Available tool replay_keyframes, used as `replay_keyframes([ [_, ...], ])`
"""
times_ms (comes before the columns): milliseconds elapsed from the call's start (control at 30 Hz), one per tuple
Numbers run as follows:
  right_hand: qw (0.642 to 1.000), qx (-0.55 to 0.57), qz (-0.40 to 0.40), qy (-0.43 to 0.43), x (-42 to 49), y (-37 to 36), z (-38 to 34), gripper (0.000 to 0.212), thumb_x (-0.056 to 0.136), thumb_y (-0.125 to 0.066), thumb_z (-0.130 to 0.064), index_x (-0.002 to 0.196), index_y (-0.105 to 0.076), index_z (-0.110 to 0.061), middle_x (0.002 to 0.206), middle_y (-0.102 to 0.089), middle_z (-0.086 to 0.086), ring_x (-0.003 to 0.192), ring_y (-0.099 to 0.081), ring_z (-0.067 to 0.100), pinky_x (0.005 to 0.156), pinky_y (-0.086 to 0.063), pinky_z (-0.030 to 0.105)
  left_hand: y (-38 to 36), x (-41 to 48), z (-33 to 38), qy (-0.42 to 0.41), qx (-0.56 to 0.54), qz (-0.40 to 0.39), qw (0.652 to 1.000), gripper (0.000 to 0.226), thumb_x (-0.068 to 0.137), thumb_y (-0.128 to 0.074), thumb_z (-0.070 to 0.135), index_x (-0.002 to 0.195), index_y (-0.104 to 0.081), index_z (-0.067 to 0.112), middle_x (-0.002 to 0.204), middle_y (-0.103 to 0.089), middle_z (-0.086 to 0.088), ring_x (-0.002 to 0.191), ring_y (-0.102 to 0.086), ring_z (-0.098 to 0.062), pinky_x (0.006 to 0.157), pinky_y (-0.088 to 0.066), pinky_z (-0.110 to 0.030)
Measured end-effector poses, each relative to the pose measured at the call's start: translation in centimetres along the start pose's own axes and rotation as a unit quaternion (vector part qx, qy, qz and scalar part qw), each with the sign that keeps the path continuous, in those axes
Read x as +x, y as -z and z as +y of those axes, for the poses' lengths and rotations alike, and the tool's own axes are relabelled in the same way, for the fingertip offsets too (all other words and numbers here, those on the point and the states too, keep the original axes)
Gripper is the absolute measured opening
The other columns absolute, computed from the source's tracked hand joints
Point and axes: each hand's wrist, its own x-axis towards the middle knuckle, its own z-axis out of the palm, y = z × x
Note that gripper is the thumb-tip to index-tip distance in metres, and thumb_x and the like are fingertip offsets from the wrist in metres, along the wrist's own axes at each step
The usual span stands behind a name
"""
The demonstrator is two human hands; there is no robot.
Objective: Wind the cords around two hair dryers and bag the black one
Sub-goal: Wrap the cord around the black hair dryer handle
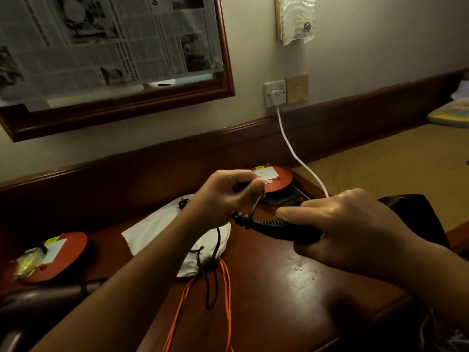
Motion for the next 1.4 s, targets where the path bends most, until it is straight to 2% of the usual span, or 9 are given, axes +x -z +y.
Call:
replay_keyframes([
  [200, 0.999, 0.002, 0.044, -0.021, 0.2, 0.1, 0.5, 0.033, 0.078, -0.055, -0.039, 0.108, -0.066, -0.033, 0.07, -0.065, -0.01, 0.054, -0.059, 0.012, 0.044, -0.045, 0.031, -0.7, -1.2, -1.7, 0.033, -0.019, 0.039, 0.999, 0.031, 0.104, -0.053, 0.021, 0.086, -0.068, 0.001, 0.07, -0.056, -0.01, 0.061, -0.049, -0.013, 0.058, -0.039, -0.026],
  [367, 0.99, -0.008, 0.083, -0.112, 0.7, 0.5, 1.3, 0.035, 0.073, -0.057, -0.048, 0.105, -0.069, -0.038, 0.064, -0.062, -0.015, 0.052, -0.051, 0.007, 0.046, -0.031, 0.019, -3.3, -4.3, -0.7, 0.095, -0.025, -0.028, 0.995, 0.032, 0.101, -0.048, 0.036, 0.104, -0.073, 0.016, 0.054, -0.047, 0.016, 0.046, -0.036, 0.0, 0.046, -0.028, -0.016],
  [433, 0.988, -0.034, 0.055, -0.142, 1.0, 0.3, 1.3, 0.033, 0.076, -0.066, -0.047, 0.108, -0.068, -0.041, 0.063, -0.054, -0.02, 0.052, -0.041, 0.001, 0.047, -0.022, 0.015, -3.6, -5.6, 0.9, 0.05, 0.088, -0.062, 0.993, 0.031, 0.103, -0.05, 0.037, 0.118, -0.07, 0.019, 0.067, -0.059, 0.027, 0.058, -0.052, 0.005, 0.054, -0.037, -0.01],
  [500, 0.986, -0.051, -0.011, -0.159, 1.3, 0.0, 1.5, 0.03, 0.08, -0.065, -0.048, 0.11, -0.062, -0.043, 0.063, -0.042, -0.024, 0.053, -0.037, -0.001, 0.049, -0.02, 0.015, -2.9, -6.4, 2.1, -0.038, 0.21, -0.049, 0.976, 0.031, 0.103, -0.049, 0.04, 0.121, -0.068, 0.022, 0.091, -0.066, 0.022, 0.078, -0.06, 0.002, 0.064, -0.051, -0.023],
  [600, 0.988, -0.061, -0.066, -0.123, 1.5, 0.0, 1.4, 0.037, 0.083, -0.061, -0.051, 0.119, -0.056, -0.045, 0.073, -0.053, -0.021, 0.062, -0.047, 0.002, 0.052, -0.028, 0.018, -0.4, -5.5, 2.9, -0.119, 0.254, 0.019, 0.96, 0.027, 0.1, -0.054, 0.036, 0.108, -0.073, 0.019, 0.087, -0.067, 0.01, 0.071, -0.06, -0.003, 0.06, -0.051, -0.028],
  [700, 0.99, -0.069, -0.106, -0.056, 1.9, 0.0, 0.6, 0.047, 0.085, -0.062, -0.05, 0.13, -0.051, -0.044, 0.096, -0.07, -0.015, 0.079, -0.064, 0.007, 0.063, -0.048, 0.025, 2.1, -3.1, 3.1, -0.126, 0.198, 0.045, 0.971, 0.008, 0.091, -0.074, 0.021, 0.094, -0.077, 0.015, 0.08, -0.067, 0.006, 0.067, -0.062, -0.006, 0.059, -0.046, -0.017],
  [767, 0.993, -0.087, -0.079, 0.007, 1.6, 0.2, 0.5, 0.046, 0.08, -0.066, -0.047, 0.124, -0.059, -0.037, 0.087, -0.072, -0.012, 0.068, -0.067, 0.01, 0.054, -0.051, 0.027, 3.1, -2.0, 2.6, -0.093, 0.157, 0.022, 0.983, 0.005, 0.086, -0.077, 0.016, 0.089, -0.079, 0.014, 0.08, -0.068, 0.006, 0.071, -0.064, -0.009, 0.063, -0.044, -0.013],
  [1033, 0.999, -0.027, -0.006, 0.042, 0.0, 2.0, 0.8, 0.035, 0.079, -0.057, -0.042, 0.111, -0.065, -0.032, 0.071, -0.065, -0.013, 0.05, -0.056, 0.009, 0.04, -0.043, 0.027, -0.6, -2.7, -0.1, 0.024, -0.172, -0.082, 0.981, 0.014, 0.094, -0.063, 0.007, 0.095, -0.077, 0.01, 0.079, -0.07, -0.003, 0.069, -0.06, -0.028, 0.064, -0.048, -0.039],
  [1400, 1.0, -0.006, -0.013, 0.026, -0.9, 1.7, 1.2, 0.044, 0.076, -0.055, -0.045, 0.119, -0.055, -0.035, 0.08, -0.072, -0.014, 0.057, -0.064, 0.006, 0.043, -0.048, 0.027, 0.5, -3.6, 0.4, -0.038, -0.156, 0.021, 0.987, 0.017, 0.097, -0.056, 0.013, 0.096, -0.071, 0.006, 0.067, -0.055, -0.014, 0.051, -0.045, -0.026, 0.045, -0.036, -0.035],
])
